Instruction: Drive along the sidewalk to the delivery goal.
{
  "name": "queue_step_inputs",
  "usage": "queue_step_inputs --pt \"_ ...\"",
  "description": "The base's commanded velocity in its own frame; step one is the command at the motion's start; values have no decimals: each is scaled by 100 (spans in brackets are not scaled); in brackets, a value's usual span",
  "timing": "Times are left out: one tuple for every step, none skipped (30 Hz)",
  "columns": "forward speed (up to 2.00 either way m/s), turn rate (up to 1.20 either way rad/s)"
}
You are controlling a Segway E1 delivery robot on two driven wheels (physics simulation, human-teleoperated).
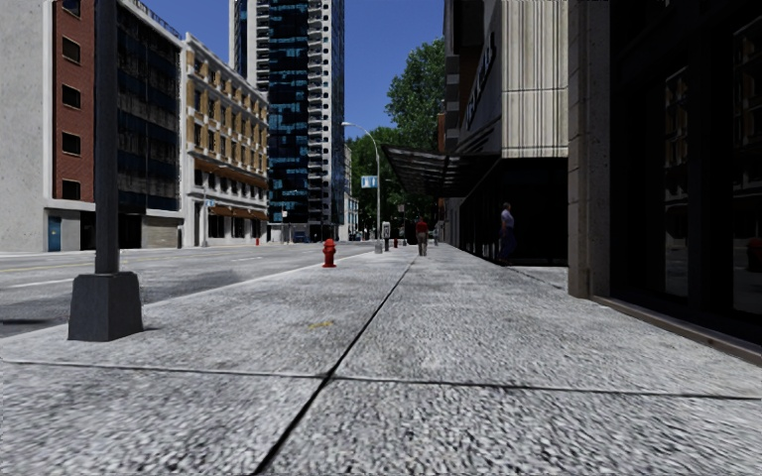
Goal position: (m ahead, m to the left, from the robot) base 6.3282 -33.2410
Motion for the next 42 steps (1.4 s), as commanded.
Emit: queue_step_inputs --pt "200 0" --pt "200 0" --pt "200 0" --pt "200 0" --pt "200 0" --pt "200 0" --pt "200 0" --pt "200 0" --pt "200 0" --pt "200 0" --pt "200 0" --pt "200 0" --pt "200 0" --pt "200 0" --pt "200 0" --pt "200 -3" --pt "200 -9" --pt "200 -9" --pt "200 -18" --pt "200 -22" --pt "200 -22" --pt "200 -24" --pt "200 -24" --pt "200 -25" --pt "200 -25" --pt "200 -25" --pt "200 -29" --pt "200 -33" --pt "200 -33" --pt "200 -36" --pt "200 -39" --pt "200 -40" --pt "200 -40" --pt "200 -40" --pt "200 -40" --pt "200 -40" --pt "200 -41" --pt "200 -41" --pt "200 -41" --pt "200 -41" --pt "200 -41" --pt "200 -41"
